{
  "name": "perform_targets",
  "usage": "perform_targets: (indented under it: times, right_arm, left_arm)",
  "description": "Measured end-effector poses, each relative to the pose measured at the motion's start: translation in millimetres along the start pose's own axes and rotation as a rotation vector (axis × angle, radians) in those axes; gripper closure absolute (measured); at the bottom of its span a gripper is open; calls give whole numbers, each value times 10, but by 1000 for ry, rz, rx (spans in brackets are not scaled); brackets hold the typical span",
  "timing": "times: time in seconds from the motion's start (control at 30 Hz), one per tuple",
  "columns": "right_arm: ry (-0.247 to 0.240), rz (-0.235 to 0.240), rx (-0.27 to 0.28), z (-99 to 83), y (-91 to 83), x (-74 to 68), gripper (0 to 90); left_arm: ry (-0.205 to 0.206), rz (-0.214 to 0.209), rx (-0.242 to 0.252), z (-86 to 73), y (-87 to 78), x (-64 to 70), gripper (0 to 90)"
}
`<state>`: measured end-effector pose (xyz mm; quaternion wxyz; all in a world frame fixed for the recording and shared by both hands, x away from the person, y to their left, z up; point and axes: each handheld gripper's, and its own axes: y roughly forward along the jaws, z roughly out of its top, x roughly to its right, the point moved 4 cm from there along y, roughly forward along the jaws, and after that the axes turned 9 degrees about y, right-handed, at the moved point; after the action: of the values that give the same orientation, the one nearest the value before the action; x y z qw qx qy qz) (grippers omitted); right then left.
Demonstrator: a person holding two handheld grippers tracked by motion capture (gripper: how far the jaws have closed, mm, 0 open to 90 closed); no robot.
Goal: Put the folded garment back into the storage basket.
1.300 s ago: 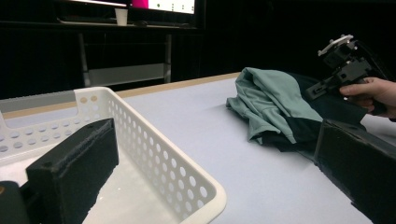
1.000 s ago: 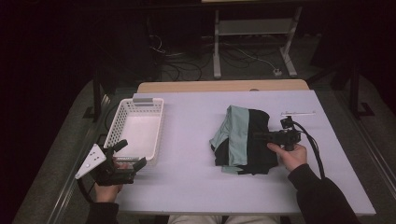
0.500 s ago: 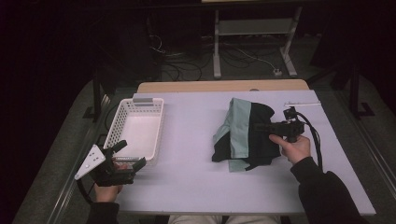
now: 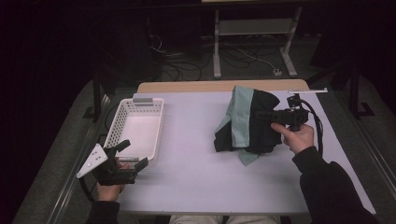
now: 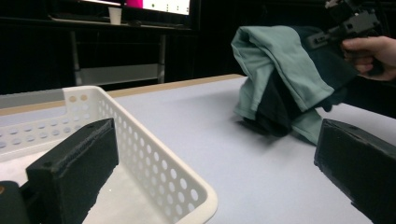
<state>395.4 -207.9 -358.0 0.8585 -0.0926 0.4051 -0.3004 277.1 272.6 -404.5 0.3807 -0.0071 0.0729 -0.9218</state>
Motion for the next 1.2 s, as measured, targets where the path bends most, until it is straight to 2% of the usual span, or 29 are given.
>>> perform_targets:
  times: [0.37, 0.47, 0.63, 0.73, 0.97, 1.1, 1.13, 1.2]
  right_arm:
    - [-4, 17, 36, 253, -13, -176, 763]
    - [-11, 25, 59, 383, -3, -301, 763]
    - [-24, 36, 75, 481, 18, -419, 763]
    - [-36, 44, 88, 530, 33, -473, 763]
    - [-30, 58, 105, 615, 61, -593, 762]
    - [-36, 56, 109, 637, 73, -618, 762]
    - [-53, 59, 121, 664, 104, -652, 762]
    - [-43, 62, 116, 681, 122, -684, 762]
  left_arm:
    - [-20, -29, 20, 6, 28, -4, 0]
    - [-25, -33, 28, 10, 18, -6, 0]
    - [-26, -37, 34, 11, -3, -3, 0]
    - [-29, -39, 36, 8, -17, -1, 0]
    - [-43, -49, 43, 2, -31, 3, 0]
    - [-45, -49, 43, 3, -29, 5, 0]
    - [-42, -51, 44, 6, -25, 9, 0]
    - [-40, -48, 41, 6, -23, 11, 0]
